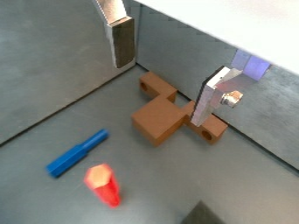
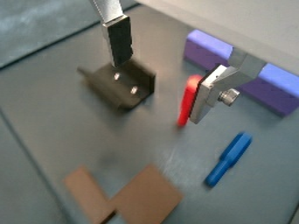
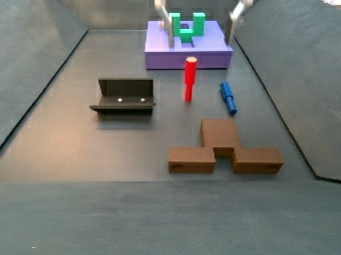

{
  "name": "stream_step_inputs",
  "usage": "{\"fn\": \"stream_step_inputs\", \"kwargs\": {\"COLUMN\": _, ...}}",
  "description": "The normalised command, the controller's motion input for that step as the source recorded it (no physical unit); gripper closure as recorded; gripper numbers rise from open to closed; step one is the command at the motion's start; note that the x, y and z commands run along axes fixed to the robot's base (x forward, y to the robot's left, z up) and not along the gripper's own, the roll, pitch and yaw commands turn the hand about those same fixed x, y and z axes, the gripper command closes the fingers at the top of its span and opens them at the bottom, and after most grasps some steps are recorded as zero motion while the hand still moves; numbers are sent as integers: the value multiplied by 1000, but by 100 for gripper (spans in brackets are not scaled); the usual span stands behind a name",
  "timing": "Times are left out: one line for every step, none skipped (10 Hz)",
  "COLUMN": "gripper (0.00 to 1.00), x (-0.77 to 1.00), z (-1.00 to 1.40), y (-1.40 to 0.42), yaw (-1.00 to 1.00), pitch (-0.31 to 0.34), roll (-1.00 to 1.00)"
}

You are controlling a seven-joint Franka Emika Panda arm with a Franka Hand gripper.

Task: Pick up the brown object. Move up. Place the brown object on the fixture. Regrasp the brown object. Move to above the board. Insert the brown object.
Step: Pick up the brown object.

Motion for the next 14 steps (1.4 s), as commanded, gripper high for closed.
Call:
{"fn": "stream_step_inputs", "kwargs": {"gripper": 0, "x": -6, "z": -949, "y": 480, "yaw": -120, "pitch": 0, "roll": -93}}
{"fn": "stream_step_inputs", "kwargs": {"gripper": 0, "x": -57, "z": -866, "y": 363, "yaw": -91, "pitch": -10, "roll": -127}}
{"fn": "stream_step_inputs", "kwargs": {"gripper": 0, "x": -94, "z": -837, "y": 186, "yaw": -69, "pitch": -37, "roll": -153}}
{"fn": "stream_step_inputs", "kwargs": {"gripper": 0, "x": -160, "z": -803, "y": 114, "yaw": -120, "pitch": -47, "roll": -187}}
{"fn": "stream_step_inputs", "kwargs": {"gripper": 0, "x": -200, "z": -757, "y": 74, "yaw": -171, "pitch": -50, "roll": -209}}
{"fn": "stream_step_inputs", "kwargs": {"gripper": 0, "x": -263, "z": -737, "y": 89, "yaw": -200, "pitch": -54, "roll": -220}}
{"fn": "stream_step_inputs", "kwargs": {"gripper": 0, "x": -306, "z": -666, "y": 163, "yaw": -206, "pitch": -43, "roll": -257}}
{"fn": "stream_step_inputs", "kwargs": {"gripper": 0, "x": -311, "z": -591, "y": 229, "yaw": -186, "pitch": -27, "roll": -269}}
{"fn": "stream_step_inputs", "kwargs": {"gripper": 0, "x": -246, "z": -503, "y": 209, "yaw": -114, "pitch": -27, "roll": -277}}
{"fn": "stream_step_inputs", "kwargs": {"gripper": 0, "x": -234, "z": -443, "y": 180, "yaw": -74, "pitch": -30, "roll": -256}}
{"fn": "stream_step_inputs", "kwargs": {"gripper": 0, "x": -214, "z": -289, "y": 60, "yaw": -46, "pitch": -40, "roll": -167}}
{"fn": "stream_step_inputs", "kwargs": {"gripper": 0, "x": -66, "z": 0, "y": 0, "yaw": 0, "pitch": 0, "roll": 0}}
{"fn": "stream_step_inputs", "kwargs": {"gripper": 0, "x": 0, "z": 0, "y": -3, "yaw": 0, "pitch": 0, "roll": 4}}
{"fn": "stream_step_inputs", "kwargs": {"gripper": 0, "x": 0, "z": 6, "y": -97, "yaw": 0, "pitch": 0, "roll": 109}}
